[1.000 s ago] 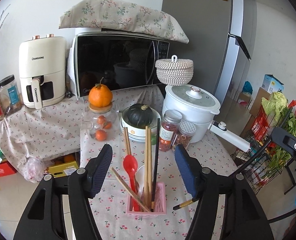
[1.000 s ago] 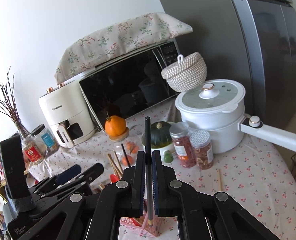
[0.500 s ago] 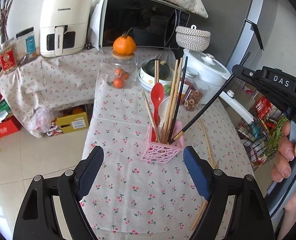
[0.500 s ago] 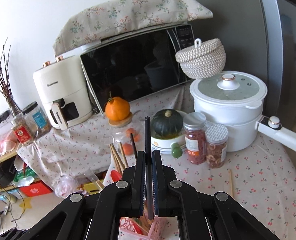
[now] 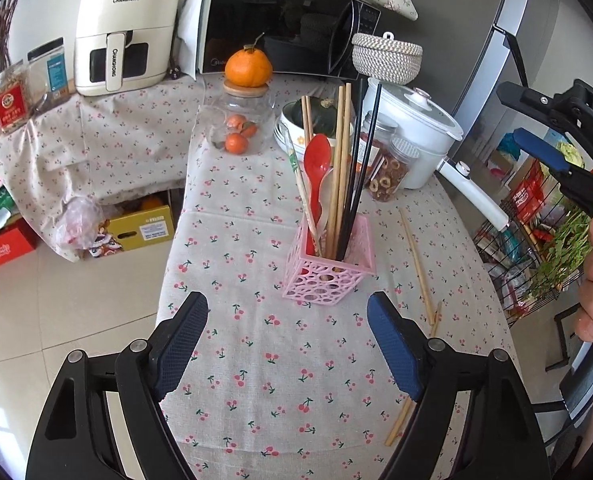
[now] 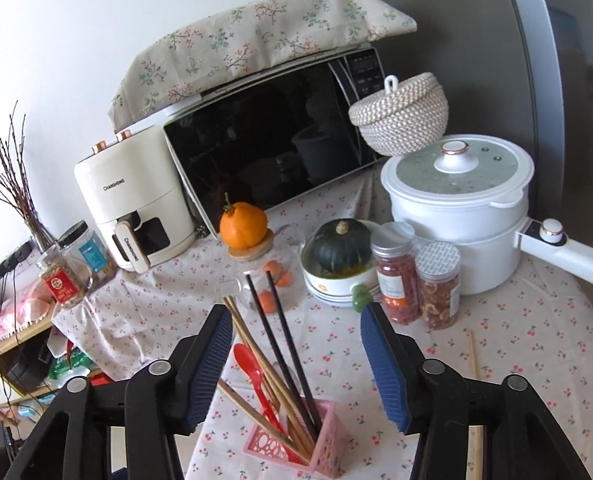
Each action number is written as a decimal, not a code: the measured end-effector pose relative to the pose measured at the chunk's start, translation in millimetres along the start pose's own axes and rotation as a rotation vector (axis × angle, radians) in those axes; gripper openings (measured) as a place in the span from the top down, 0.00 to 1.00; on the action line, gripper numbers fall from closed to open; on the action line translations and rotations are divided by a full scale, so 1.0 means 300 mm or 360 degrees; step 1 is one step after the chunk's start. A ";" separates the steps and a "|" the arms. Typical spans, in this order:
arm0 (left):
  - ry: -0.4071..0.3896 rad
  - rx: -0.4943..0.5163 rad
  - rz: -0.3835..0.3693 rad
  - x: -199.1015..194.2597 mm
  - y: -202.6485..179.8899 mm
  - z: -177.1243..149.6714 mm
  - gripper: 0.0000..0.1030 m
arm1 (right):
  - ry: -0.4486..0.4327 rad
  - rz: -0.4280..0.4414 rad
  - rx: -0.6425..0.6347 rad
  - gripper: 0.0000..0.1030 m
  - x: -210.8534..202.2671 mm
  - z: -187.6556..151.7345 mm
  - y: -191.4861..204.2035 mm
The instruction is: Organize utensils
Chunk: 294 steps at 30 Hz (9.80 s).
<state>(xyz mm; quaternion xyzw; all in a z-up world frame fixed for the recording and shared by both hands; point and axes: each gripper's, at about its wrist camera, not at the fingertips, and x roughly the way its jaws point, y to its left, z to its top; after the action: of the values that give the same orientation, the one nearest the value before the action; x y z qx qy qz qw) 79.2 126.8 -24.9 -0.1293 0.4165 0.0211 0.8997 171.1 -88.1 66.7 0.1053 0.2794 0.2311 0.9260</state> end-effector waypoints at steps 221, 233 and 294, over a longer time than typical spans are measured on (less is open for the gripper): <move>0.0061 0.0093 0.0192 0.040 -0.012 -0.018 0.06 | -0.0202 -0.0119 0.0040 0.20 -0.066 -0.142 -0.052; 0.0049 0.0138 0.0293 -0.071 -0.199 -0.119 0.00 | -0.0023 -0.0470 -0.0093 0.00 -0.344 -0.233 -0.168; -0.0185 0.0274 0.0256 -0.259 -0.300 -0.240 0.00 | 0.0227 -0.0543 -0.0232 0.00 -0.404 -0.418 -0.157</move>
<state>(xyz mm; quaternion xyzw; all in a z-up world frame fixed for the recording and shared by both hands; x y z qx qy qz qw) -11.9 27.3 8.4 -0.0165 0.3729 0.0648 0.9255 28.2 -180.0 5.1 -0.0274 0.3405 0.0974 0.9348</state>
